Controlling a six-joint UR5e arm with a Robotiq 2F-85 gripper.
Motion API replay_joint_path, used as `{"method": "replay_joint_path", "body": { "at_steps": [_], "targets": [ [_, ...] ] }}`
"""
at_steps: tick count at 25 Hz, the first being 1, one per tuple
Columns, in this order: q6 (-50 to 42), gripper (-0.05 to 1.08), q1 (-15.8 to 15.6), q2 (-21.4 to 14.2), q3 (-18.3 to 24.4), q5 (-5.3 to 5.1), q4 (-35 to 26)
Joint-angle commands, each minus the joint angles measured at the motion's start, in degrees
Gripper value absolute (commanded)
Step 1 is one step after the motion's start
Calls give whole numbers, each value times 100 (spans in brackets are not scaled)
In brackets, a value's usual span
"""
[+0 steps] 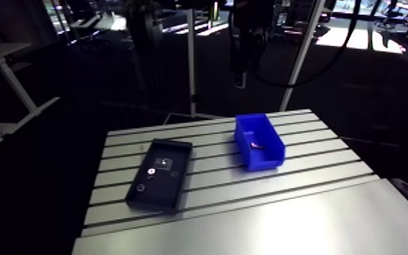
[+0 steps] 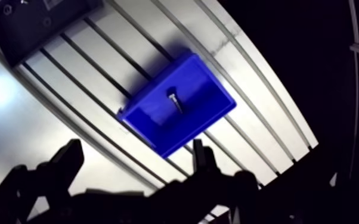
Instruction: Pick up the M10 bolt from the tray and put it into the blue bin.
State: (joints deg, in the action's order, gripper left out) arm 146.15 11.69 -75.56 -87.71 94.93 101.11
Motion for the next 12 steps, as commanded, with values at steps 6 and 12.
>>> {"method": "replay_joint_path", "body": {
  "at_steps": [6,12],
  "targets": [
    [-4160,1,-782,-243,883,-261,-1142],
    [-4986,1,-782,-393,954,-392,-1441]
  ]
}}
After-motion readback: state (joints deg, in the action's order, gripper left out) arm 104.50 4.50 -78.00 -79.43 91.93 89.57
